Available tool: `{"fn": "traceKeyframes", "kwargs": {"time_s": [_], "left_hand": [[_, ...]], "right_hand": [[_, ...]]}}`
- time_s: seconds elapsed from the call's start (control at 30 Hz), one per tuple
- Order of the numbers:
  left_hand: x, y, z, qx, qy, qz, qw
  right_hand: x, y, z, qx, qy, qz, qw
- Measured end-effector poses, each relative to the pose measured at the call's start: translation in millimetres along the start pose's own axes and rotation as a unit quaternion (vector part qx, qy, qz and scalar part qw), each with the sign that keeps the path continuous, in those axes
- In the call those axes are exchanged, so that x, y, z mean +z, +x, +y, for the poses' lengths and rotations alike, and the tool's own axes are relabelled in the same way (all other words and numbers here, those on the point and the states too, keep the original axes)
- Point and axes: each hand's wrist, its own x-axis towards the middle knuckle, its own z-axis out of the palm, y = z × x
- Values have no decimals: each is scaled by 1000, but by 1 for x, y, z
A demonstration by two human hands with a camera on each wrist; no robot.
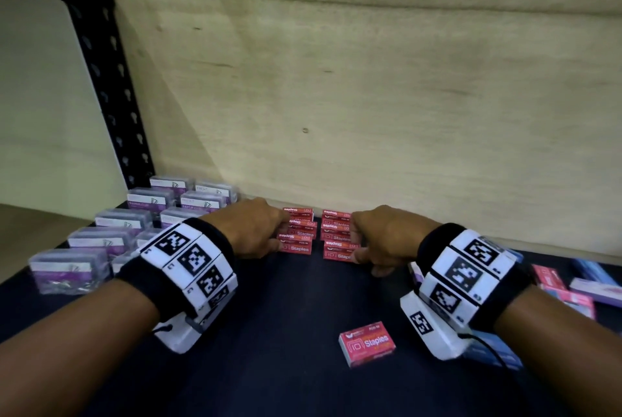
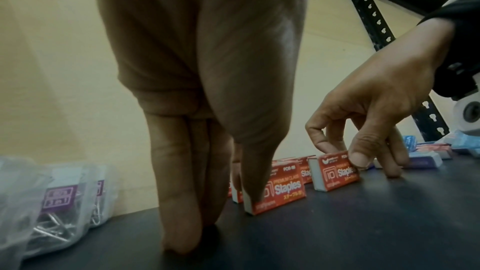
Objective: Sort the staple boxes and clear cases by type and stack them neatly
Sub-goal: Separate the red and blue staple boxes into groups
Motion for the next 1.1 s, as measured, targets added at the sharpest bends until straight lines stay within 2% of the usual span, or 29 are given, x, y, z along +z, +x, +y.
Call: {"fn": "traceKeyframes", "kwargs": {"time_s": [0.43, 0.6, 0.7, 0.8, 0.87, 0.97, 1.1], "left_hand": [[-1, -3, 4, -42, -10, -20, 999], [-1, -16, 7, -71, -70, -31, 995], [-4, -27, 8, -80, -104, -60, 989], [-13, -39, 15, -84, -97, -68, 989], [-21, -47, 25, -71, -65, -63, 993], [-28, -54, 47, -13, -38, -42, 998], [-27, -58, 85, 53, -76, -82, 992]], "right_hand": [[2, -2, -2, -1, -33, 13, 999], [-1, -12, 6, -23, 13, -9, 1000], [-2, -20, 18, -37, 91, -40, 994], [-8, -30, 32, -50, 103, -21, 993], [-14, -40, 42, -54, 101, 7, 993], [-24, -50, 61, -30, 58, 29, 997], [-28, -61, 83, 16, -12, 32, 999]]}}
